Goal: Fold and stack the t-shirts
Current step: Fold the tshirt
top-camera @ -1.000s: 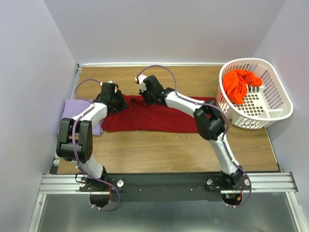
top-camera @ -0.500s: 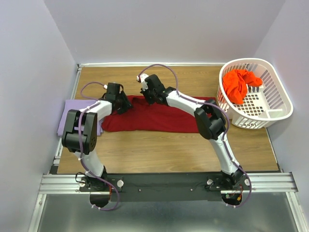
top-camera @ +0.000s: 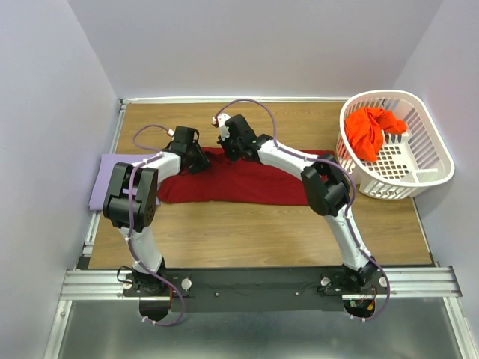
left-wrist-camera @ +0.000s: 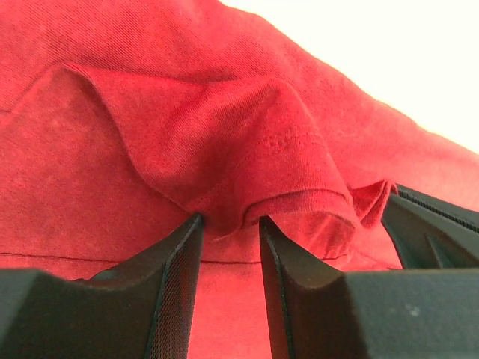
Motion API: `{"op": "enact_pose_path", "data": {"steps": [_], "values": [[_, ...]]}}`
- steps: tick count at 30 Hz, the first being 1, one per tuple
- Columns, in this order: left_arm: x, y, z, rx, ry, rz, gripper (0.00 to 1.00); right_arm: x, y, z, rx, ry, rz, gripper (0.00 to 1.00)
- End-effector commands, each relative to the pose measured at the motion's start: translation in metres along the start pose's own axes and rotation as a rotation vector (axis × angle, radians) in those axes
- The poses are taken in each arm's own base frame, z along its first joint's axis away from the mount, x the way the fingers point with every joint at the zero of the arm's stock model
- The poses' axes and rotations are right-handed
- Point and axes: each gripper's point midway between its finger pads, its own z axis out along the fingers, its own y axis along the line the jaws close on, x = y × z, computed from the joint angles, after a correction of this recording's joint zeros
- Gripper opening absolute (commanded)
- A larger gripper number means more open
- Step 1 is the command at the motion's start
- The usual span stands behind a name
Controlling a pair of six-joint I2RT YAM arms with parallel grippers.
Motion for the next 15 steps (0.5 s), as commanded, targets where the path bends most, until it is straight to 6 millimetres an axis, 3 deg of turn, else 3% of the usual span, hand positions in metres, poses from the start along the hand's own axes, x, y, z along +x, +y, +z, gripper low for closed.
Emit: {"op": "enact_pose_path", "data": {"steps": [1, 6, 12, 15], "values": [[-0.007, 0.005, 0.004, -0.044, -0.034, -0.003, 0.43, -0.006, 0.001, 0.008, -0.015, -0.023, 0.016, 0.03], [-0.01, 0.007, 0.003, -0.058, -0.053, 0.0, 0.36, -0.005, 0.002, 0.009, -0.021, -0.021, 0.021, 0.03], [-0.013, 0.004, -0.002, -0.058, -0.054, 0.011, 0.18, -0.006, 0.003, 0.007, -0.022, -0.024, 0.019, 0.03], [-0.026, 0.009, -0.009, -0.106, -0.099, 0.038, 0.07, -0.008, 0.003, 0.005, -0.022, -0.028, 0.017, 0.03]]}}
